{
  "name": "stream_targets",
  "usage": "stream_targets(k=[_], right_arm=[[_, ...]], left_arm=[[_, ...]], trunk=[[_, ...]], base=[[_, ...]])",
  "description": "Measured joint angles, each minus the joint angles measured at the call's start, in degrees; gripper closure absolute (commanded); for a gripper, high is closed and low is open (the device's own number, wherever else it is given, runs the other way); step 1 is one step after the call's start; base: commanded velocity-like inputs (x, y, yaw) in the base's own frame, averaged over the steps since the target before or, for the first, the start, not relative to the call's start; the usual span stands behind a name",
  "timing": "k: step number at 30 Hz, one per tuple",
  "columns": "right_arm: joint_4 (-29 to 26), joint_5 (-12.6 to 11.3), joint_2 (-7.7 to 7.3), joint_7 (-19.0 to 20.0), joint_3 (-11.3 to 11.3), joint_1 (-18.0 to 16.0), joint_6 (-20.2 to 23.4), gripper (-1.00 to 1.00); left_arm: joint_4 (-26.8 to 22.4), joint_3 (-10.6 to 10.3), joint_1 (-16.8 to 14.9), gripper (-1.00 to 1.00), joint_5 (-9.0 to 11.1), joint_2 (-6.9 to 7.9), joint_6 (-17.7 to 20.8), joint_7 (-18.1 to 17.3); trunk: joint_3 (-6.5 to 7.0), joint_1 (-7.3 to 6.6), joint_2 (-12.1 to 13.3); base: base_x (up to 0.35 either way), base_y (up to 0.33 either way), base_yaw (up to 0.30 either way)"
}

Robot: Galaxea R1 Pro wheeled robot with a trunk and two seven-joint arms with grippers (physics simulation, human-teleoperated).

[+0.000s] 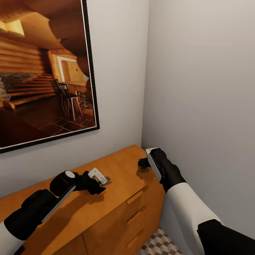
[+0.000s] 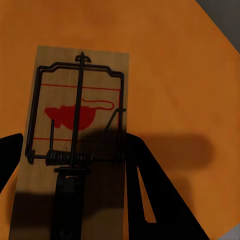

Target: Take the four mousetraps from the cabinet in the bathroom and place them on the bathroom floor. Make sure all four end up on the same floor surface, and ensure that at least two of them are either under or directly next to the same bathroom sink.

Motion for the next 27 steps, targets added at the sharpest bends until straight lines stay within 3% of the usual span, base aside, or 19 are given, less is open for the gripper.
stream_targets(k=[27], right_arm=[[0.1, 0.1, 0.00, 0.0, -0.1, 0.0, 0.0, 1.00]], left_arm=[[0.2, 0.2, 0.0, -1.00, -0.2, 0.00, 0.0, 0.0]], trunk=[[0.00, 0.00, 0.0]], base=[[0.000, 0.000, 0.000]])
